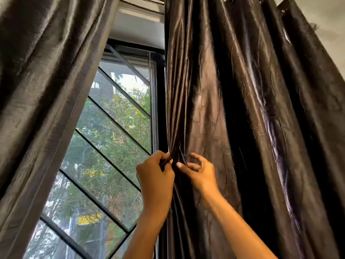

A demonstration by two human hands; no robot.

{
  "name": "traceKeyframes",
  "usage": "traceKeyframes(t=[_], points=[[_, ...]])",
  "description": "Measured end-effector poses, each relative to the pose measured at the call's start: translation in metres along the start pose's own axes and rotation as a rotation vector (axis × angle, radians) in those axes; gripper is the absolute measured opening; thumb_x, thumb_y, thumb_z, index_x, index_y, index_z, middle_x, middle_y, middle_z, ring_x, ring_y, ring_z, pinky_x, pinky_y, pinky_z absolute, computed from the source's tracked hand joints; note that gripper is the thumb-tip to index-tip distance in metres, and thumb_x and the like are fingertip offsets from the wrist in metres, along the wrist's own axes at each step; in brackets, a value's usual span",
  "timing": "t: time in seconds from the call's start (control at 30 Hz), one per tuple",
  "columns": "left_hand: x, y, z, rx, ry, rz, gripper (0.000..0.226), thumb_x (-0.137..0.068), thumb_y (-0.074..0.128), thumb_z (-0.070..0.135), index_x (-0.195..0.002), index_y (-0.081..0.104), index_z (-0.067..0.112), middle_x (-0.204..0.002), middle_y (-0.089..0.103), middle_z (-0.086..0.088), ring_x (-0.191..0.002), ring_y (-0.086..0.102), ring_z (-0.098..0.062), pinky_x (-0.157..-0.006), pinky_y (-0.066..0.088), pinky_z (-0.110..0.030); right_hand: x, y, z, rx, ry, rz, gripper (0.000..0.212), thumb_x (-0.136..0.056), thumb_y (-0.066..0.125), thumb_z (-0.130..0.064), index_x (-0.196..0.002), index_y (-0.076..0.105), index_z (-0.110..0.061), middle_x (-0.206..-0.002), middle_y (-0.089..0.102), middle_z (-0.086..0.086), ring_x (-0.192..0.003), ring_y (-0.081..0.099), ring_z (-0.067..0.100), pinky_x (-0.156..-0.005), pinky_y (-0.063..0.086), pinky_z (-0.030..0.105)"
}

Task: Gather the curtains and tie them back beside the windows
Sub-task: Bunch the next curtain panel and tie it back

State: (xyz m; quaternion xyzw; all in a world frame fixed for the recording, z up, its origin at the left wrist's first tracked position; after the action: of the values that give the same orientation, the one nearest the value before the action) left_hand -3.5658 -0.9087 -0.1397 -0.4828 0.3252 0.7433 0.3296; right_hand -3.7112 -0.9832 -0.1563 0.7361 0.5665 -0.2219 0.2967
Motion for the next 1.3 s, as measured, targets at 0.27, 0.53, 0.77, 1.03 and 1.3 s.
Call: traceKeyframes(t=[0.27, 0.53, 0.77, 1.03, 1.3], points=[[0.002, 0.002, 0.0, -0.041, -0.001, -0.015, 0.014, -0.076, 0.067, 0.002, -0.081, 0.074, 0.014, -0.07, 0.071, 0.004, -0.063, 0.063, -0.006, -0.061, 0.05, -0.021, 0.061, -0.001, -0.05, 0.479, -0.675, 0.335, 0.031, -0.079, 0.074, -0.011, -0.109, 0.071, -0.018, -0.097, 0.069, -0.01, -0.087, 0.066, 0.005, -0.076, 0.055, 0.028], [0.009, 0.005, 0.002, 0.118, -0.005, -0.059, 0.008, -0.085, 0.067, 0.014, -0.083, 0.074, 0.016, -0.07, 0.07, 0.009, -0.065, 0.064, 0.003, -0.063, 0.053, -0.019, 0.06, 0.004, -0.038, 0.555, -0.679, 0.002, 0.055, -0.078, 0.065, 0.001, -0.128, 0.06, -0.021, -0.096, 0.049, -0.015, -0.068, 0.053, 0.005, -0.059, 0.045, 0.018], [0.004, 0.015, 0.005, 0.076, -0.042, -0.069, 0.009, -0.076, 0.076, 0.017, -0.084, 0.075, 0.013, -0.077, 0.073, 0.001, -0.07, 0.066, -0.004, -0.065, 0.047, -0.008, 0.062, -0.011, -0.035, 0.807, -0.678, -0.128, 0.031, -0.084, 0.061, -0.039, -0.112, 0.07, -0.026, -0.112, 0.048, -0.015, -0.099, 0.052, 0.003, -0.079, 0.05, 0.029], [0.009, 0.022, 0.012, 0.07, -0.027, -0.078, 0.011, -0.079, 0.073, 0.007, -0.09, 0.075, 0.008, -0.082, 0.073, -0.003, -0.073, 0.064, -0.004, -0.066, 0.037, 0.006, 0.027, -0.05, -0.025, 0.514, -0.259, 0.171, 0.106, -0.07, 0.073, -0.054, -0.151, 0.011, -0.023, -0.154, 0.026, 0.014, -0.134, 0.041, 0.026, -0.108, 0.037, 0.047], [0.004, 0.014, 0.006, 0.026, 0.0, -0.062, 0.01, -0.079, 0.074, 0.009, -0.089, 0.075, 0.008, -0.083, 0.074, -0.003, -0.069, 0.056, 0.003, -0.065, 0.033, 0.009, 0.018, -0.047, -0.035, 0.747, -0.257, 0.291, 0.112, -0.068, 0.071, -0.062, -0.152, 0.008, -0.023, -0.159, 0.0, 0.015, -0.147, 0.004, 0.029, -0.115, 0.012, 0.053]])
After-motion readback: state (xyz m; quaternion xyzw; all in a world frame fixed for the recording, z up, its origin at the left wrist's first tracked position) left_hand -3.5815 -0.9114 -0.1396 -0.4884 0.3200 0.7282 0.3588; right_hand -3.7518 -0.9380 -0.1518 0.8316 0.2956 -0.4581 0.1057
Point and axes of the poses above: each hand's wrist, its own x-axis away from the middle knuckle, its own y-axis out of the palm, z = x × y, the point moved 6 cm from there along -x, towards the middle knuckle
